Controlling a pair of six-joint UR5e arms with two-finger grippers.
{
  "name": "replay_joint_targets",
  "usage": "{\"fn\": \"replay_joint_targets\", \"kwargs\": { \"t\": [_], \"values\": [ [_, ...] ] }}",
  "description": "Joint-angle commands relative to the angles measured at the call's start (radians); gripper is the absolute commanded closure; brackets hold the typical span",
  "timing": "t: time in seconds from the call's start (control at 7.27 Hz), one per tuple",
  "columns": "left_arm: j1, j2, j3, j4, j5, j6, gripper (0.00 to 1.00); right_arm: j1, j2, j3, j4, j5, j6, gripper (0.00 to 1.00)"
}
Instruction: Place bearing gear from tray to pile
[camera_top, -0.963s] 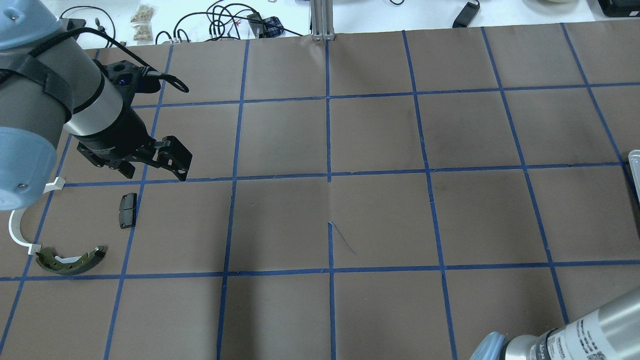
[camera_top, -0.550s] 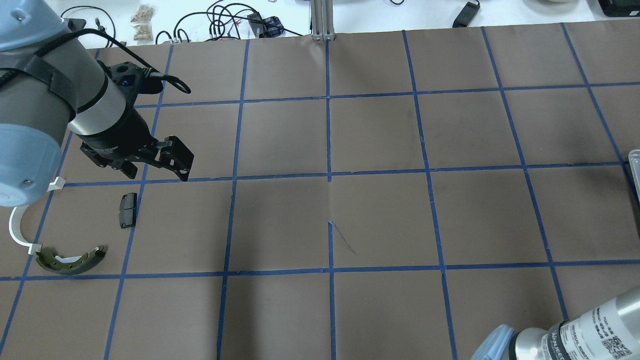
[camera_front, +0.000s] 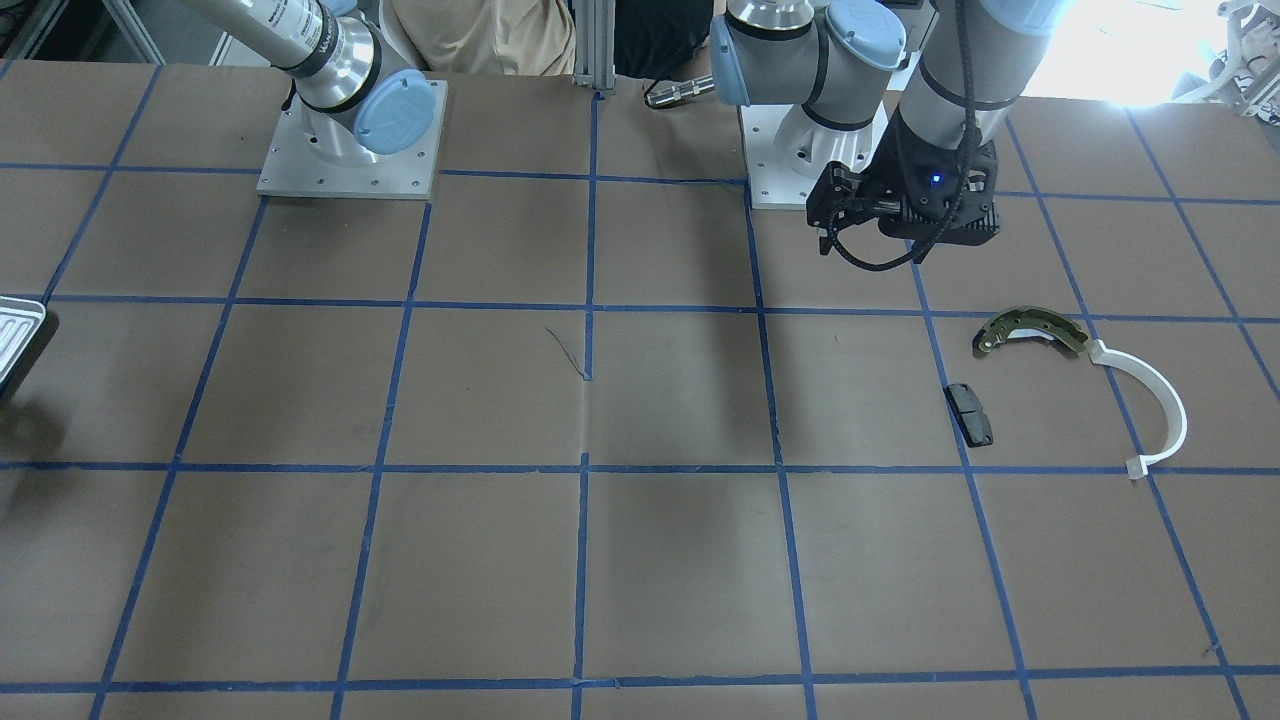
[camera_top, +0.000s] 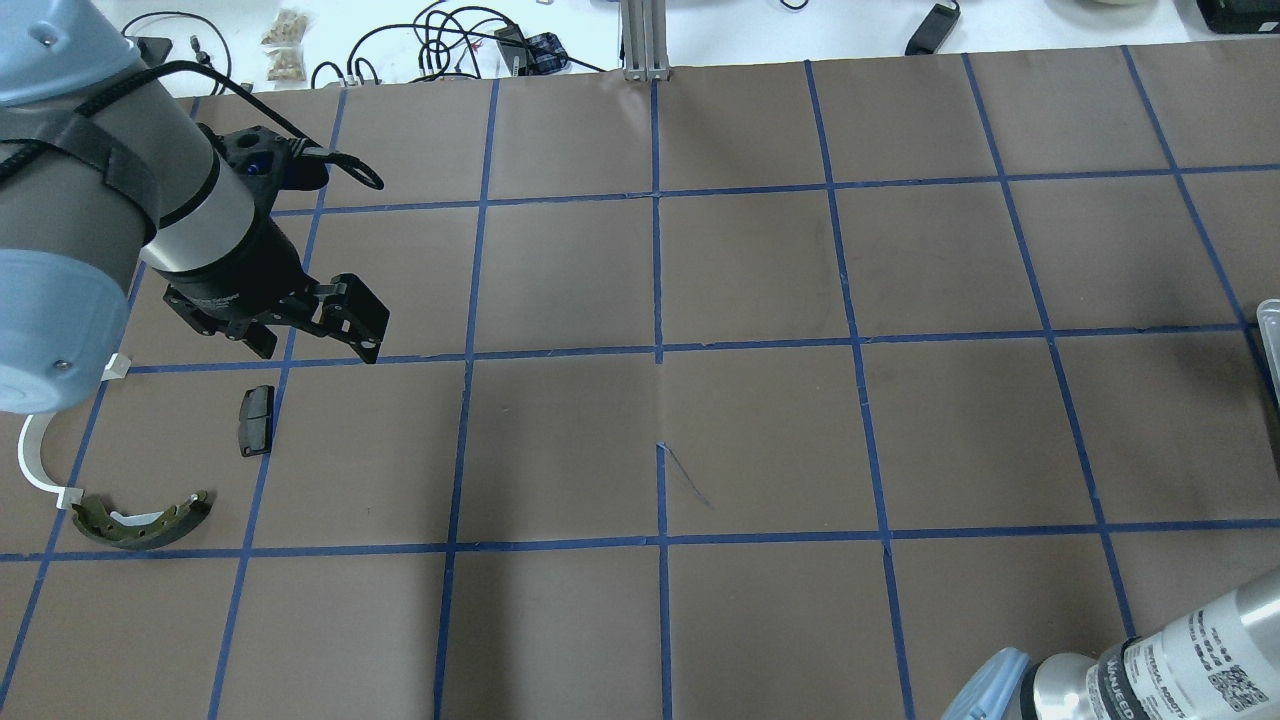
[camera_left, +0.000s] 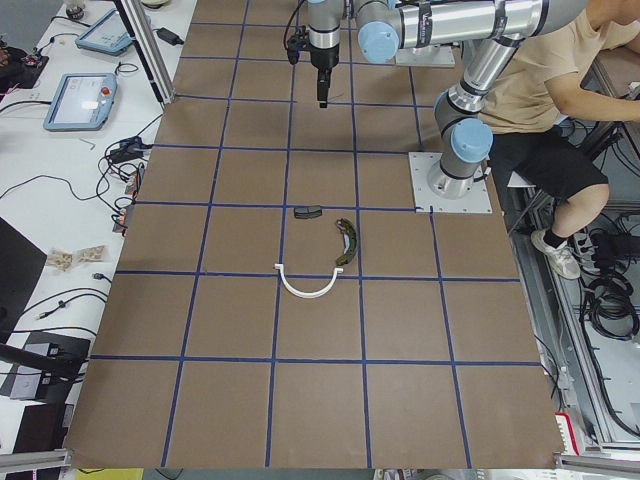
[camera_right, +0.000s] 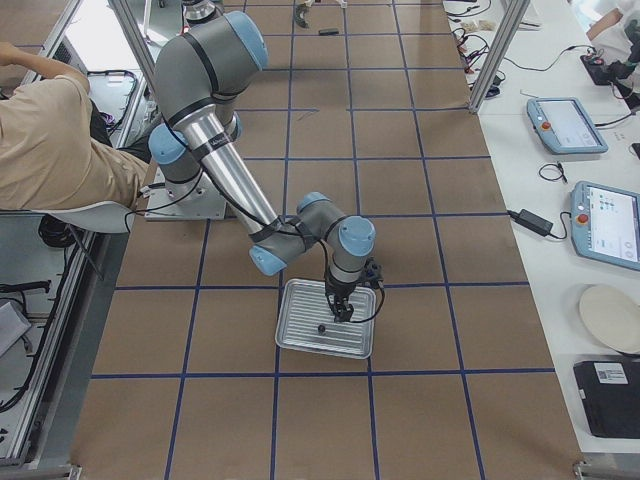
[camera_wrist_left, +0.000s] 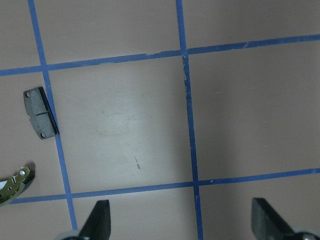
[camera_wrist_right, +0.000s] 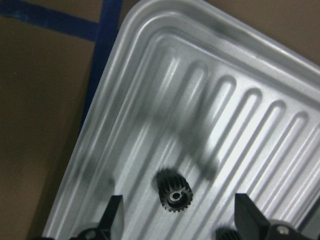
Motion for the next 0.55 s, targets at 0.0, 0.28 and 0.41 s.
{"fn": "replay_joint_targets", "kwargs": {
  "t": [0.0,0.28,0.41],
  "values": [
    [0.001,0.000,-0.002,0.005,0.000,0.000,0.00,-0.001,0.008,-0.001,-0.005,0.011,-0.017,0.26],
    [0.001,-0.002,-0.005,0.005,0.000,0.000,0.00,-0.002,0.008,-0.001,-0.003,0.008,-0.023,0.41],
    [0.001,0.000,-0.011,0.007,-0.001,-0.001,0.00,-0.011,0.008,-0.001,-0.003,0.010,-0.029,0.52]
  ]
}}
